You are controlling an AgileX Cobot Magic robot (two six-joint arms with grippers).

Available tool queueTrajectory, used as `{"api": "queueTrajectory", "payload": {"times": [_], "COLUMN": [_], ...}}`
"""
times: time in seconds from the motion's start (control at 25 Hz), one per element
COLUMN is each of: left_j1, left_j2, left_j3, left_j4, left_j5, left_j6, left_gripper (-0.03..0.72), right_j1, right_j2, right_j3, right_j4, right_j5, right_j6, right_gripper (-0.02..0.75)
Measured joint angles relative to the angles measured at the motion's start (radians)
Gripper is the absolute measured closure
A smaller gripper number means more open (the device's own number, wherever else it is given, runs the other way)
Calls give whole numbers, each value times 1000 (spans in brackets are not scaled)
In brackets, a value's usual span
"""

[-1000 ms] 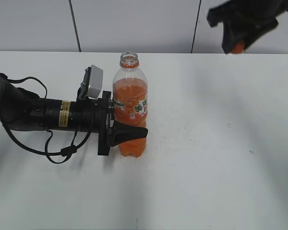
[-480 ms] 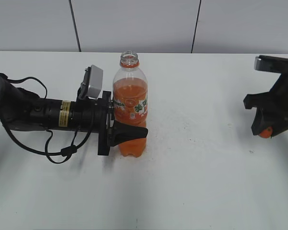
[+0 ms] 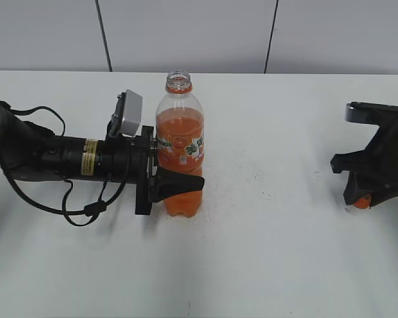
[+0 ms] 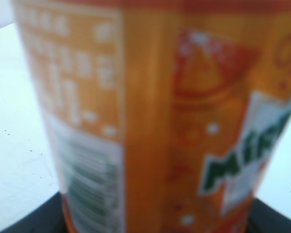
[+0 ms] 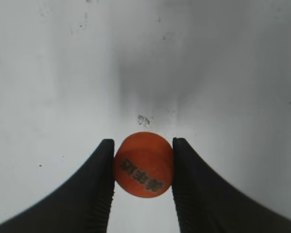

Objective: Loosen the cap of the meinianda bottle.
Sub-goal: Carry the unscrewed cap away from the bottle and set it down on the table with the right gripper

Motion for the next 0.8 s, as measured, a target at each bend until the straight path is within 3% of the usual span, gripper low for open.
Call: {"api": "queueTrajectory", "payload": {"times": [0.48, 0.8], "left_j1": [0, 0], "left_j2": [0, 0], "left_j3": [0, 0], "left_j4": [0, 0], "left_j5": [0, 0], "left_j6": [0, 0], "left_gripper": [294, 295], "right_j1": [0, 0], "right_j2": [50, 50], "right_j3": [0, 0], "right_j4": [0, 0], "right_j5": [-17, -17], "right_j6": [7, 8], "right_gripper": [456, 187]}}
